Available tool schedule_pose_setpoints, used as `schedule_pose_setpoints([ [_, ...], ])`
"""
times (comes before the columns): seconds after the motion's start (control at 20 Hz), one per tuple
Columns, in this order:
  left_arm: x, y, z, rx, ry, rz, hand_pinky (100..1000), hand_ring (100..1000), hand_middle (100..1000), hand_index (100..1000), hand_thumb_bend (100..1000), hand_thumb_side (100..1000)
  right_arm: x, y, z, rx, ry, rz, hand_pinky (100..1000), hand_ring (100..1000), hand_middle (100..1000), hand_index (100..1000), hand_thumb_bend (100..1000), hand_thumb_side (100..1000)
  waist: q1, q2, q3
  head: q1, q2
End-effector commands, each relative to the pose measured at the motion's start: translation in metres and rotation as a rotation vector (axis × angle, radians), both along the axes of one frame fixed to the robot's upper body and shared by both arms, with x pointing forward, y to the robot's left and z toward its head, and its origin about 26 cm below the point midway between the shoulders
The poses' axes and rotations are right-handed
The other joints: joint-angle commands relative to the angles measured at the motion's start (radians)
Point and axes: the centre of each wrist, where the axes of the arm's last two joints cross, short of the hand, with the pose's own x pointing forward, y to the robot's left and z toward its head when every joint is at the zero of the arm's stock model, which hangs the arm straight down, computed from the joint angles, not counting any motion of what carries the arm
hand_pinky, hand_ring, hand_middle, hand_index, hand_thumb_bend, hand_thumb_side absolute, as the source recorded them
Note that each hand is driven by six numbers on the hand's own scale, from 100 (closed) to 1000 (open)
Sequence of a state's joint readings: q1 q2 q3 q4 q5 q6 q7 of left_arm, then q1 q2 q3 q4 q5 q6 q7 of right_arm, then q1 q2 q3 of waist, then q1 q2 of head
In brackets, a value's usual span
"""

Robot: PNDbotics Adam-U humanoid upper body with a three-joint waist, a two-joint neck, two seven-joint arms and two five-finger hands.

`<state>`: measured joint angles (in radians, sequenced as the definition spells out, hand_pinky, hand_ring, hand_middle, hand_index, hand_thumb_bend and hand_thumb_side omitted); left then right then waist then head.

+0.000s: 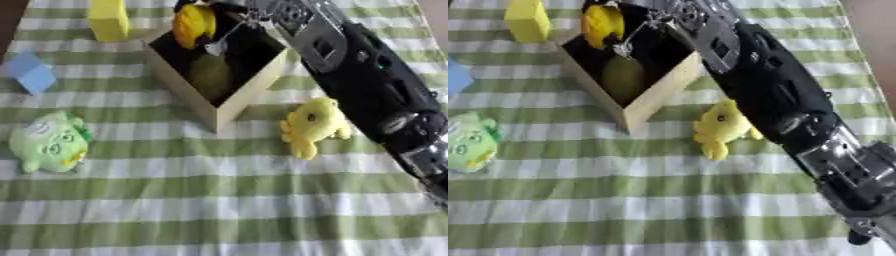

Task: Pick up objects on the table and place them in the box.

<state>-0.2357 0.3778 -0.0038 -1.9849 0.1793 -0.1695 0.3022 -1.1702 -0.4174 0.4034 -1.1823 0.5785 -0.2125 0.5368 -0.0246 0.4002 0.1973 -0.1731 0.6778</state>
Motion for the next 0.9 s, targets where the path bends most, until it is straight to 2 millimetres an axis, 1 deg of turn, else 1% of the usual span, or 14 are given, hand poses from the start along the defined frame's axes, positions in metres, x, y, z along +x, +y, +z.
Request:
schedule_pose_setpoints([
  [0.05,-0.002,0.001,0.005,0.008,-0.015,-0.002,787,794,708,875,100,757,-0.003,-0.004,0.016,-0.049,-0.054,-0.017,951,1000,918,929,115,187,0.001,-0.19,-0.001,0.001,0.001],
  [0.25,-0.002,0.001,0.004,0.007,-0.012,-0.002,787,794,708,875,100,758,-0.003,-0.009,0.018,-0.056,-0.093,-0.062,953,1000,920,933,170,165,0.001,-0.19,-0.003,0.001,0.003],
  [0.4,-0.002,0.001,0.004,0.006,-0.011,-0.002,787,794,708,875,100,758,-0.004,-0.012,0.02,-0.043,-0.114,-0.076,948,1000,915,930,162,126,0.001,-0.19,-0.005,0.002,0.003],
  [0.45,-0.002,0.001,0.004,0.006,-0.011,-0.002,787,794,708,875,100,758,-0.005,-0.013,0.021,-0.036,-0.122,-0.076,945,1000,912,929,158,100,0.001,-0.19,-0.006,0.003,0.003],
  [0.65,-0.003,0.001,0.004,0.006,-0.01,0.0,787,795,708,875,100,758,-0.016,-0.019,0.037,0.031,-0.175,-0.075,939,1000,903,925,120,100,0.001,-0.193,-0.012,0.006,0.004],
  [0.8,-0.003,0.001,0.004,0.005,-0.01,0.0,787,795,709,875,100,757,-0.029,-0.027,0.053,0.087,-0.227,-0.072,935,998,900,922,130,100,-0.001,-0.196,-0.019,0.009,0.004],
  [0.9,-0.003,0.002,0.004,0.007,-0.012,0.002,787,795,709,875,100,756,-0.04,-0.037,0.063,0.099,-0.263,-0.078,931,993,895,920,130,100,-0.002,-0.197,-0.023,0.013,0.005],
])
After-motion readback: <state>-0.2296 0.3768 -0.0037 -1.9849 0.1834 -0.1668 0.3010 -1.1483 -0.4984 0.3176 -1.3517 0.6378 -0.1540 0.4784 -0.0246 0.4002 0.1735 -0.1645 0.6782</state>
